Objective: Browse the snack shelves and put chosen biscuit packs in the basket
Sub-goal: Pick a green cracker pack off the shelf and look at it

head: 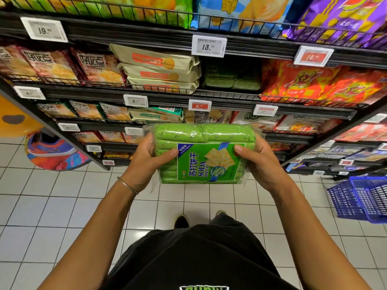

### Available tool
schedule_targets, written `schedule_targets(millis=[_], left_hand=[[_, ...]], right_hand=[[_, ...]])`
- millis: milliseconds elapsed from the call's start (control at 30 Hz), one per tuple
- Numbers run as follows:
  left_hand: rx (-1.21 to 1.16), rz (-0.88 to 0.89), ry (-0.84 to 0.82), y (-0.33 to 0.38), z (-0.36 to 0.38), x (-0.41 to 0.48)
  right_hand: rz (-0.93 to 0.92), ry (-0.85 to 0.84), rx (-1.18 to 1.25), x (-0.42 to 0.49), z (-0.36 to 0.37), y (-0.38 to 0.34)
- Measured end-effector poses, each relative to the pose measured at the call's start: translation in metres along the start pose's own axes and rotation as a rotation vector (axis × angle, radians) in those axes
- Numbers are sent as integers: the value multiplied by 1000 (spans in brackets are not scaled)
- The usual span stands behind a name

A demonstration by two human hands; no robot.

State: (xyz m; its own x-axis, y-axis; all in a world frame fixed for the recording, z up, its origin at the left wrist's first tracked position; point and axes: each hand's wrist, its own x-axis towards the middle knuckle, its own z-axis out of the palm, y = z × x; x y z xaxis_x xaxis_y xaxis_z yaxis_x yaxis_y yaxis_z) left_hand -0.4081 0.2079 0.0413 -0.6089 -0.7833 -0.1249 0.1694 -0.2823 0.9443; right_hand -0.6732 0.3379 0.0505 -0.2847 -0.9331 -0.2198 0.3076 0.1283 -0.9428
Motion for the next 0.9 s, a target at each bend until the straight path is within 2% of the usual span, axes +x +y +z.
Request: schedule_targets(millis=[200, 533, 633, 733, 900], left_hand=[[5, -15, 61, 1, 4, 3], [40, -39, 83, -5, 10, 8], [-9, -71, 117, -6, 13, 10], [-107, -119, 153, -9, 12, 12], [-259, -296, 84, -8, 11, 16]], right_hand=[[20, -30, -10, -3, 2, -2], [51, 37, -20, -6, 2, -3], [24, 48, -28, -5, 3, -5], [15, -13, -13, -6, 1, -10], [70, -47, 3, -4, -5, -14]])
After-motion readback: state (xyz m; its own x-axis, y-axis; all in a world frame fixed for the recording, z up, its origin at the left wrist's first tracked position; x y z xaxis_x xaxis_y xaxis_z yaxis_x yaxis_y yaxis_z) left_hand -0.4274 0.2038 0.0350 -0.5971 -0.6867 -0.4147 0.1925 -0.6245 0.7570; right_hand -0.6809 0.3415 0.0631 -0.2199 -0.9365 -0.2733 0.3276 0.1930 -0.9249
